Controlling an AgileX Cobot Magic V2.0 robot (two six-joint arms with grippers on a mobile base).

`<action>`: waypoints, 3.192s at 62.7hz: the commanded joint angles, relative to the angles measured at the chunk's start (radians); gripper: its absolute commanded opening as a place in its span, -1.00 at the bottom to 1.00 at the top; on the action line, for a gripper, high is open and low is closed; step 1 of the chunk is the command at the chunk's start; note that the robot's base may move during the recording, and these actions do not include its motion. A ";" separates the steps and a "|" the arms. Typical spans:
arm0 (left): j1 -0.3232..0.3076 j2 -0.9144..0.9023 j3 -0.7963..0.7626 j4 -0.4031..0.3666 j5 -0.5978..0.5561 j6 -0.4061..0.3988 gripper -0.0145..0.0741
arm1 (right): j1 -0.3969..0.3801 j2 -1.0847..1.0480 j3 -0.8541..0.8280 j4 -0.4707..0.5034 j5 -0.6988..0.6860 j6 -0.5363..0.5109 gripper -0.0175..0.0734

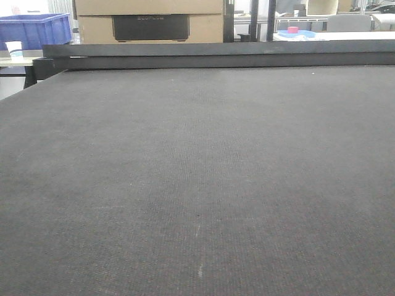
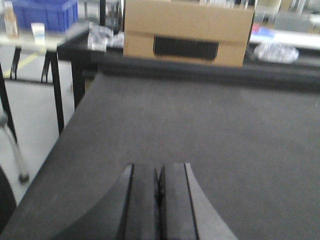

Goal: Place valve from conveyor to right shelf box

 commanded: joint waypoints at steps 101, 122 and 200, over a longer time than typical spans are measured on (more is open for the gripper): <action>-0.001 0.734 -0.435 -0.013 0.409 -0.008 -0.92 | -0.004 1.090 -0.533 -0.061 0.624 0.033 0.34; -0.001 0.734 -0.435 -0.013 0.409 -0.008 -0.92 | -0.004 1.186 -0.501 -0.061 0.601 0.033 0.34; 0.032 0.742 -0.435 0.081 0.470 -0.131 -0.13 | -0.004 1.187 -0.431 -0.051 0.527 0.033 -0.98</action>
